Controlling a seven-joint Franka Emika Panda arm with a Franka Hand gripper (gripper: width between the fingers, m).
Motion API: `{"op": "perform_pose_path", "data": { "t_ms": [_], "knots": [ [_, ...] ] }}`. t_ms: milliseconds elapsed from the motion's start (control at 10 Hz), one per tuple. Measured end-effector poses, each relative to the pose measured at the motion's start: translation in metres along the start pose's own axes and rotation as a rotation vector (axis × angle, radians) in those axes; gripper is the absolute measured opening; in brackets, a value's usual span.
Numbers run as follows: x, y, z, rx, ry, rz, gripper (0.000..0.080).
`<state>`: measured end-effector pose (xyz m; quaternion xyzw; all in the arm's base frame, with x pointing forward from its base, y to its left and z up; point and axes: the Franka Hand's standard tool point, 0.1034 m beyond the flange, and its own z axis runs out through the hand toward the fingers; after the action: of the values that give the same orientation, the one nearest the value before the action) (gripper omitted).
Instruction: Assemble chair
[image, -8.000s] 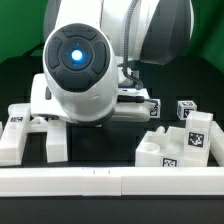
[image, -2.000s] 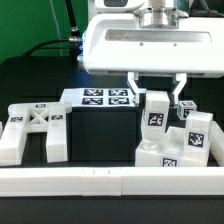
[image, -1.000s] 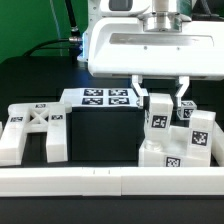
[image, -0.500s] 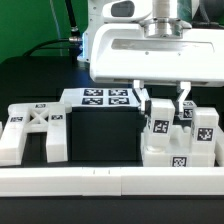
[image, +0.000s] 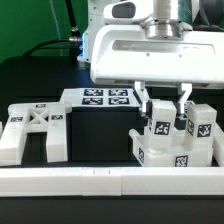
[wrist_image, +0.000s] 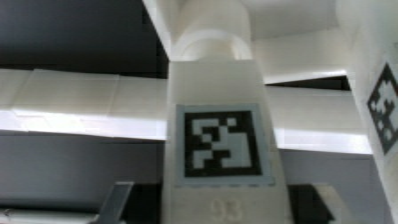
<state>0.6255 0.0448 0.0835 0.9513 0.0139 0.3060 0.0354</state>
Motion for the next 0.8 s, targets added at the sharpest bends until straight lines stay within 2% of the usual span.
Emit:
{"op": "perform_pose_path", "data": {
  "t_ms": [100, 200, 300, 400, 800],
  "knots": [
    [-0.0013, 0.0, 0.0006, 0.0, -0.006, -0.003, 0.0291],
    [-0.0014, 0.0, 0.0006, 0.0, -0.006, -0.006, 0.0459],
    [-0.0015, 0.0, 0.0007, 0.0, -0.006, -0.009, 0.0589],
    [-0.0015, 0.0, 0.0007, 0.0, -0.006, -0.014, 0.0631],
    [-0.0012, 0.0004, 0.0001, 0.001, -0.013, -0.026, 0.0649]
  ]
}}
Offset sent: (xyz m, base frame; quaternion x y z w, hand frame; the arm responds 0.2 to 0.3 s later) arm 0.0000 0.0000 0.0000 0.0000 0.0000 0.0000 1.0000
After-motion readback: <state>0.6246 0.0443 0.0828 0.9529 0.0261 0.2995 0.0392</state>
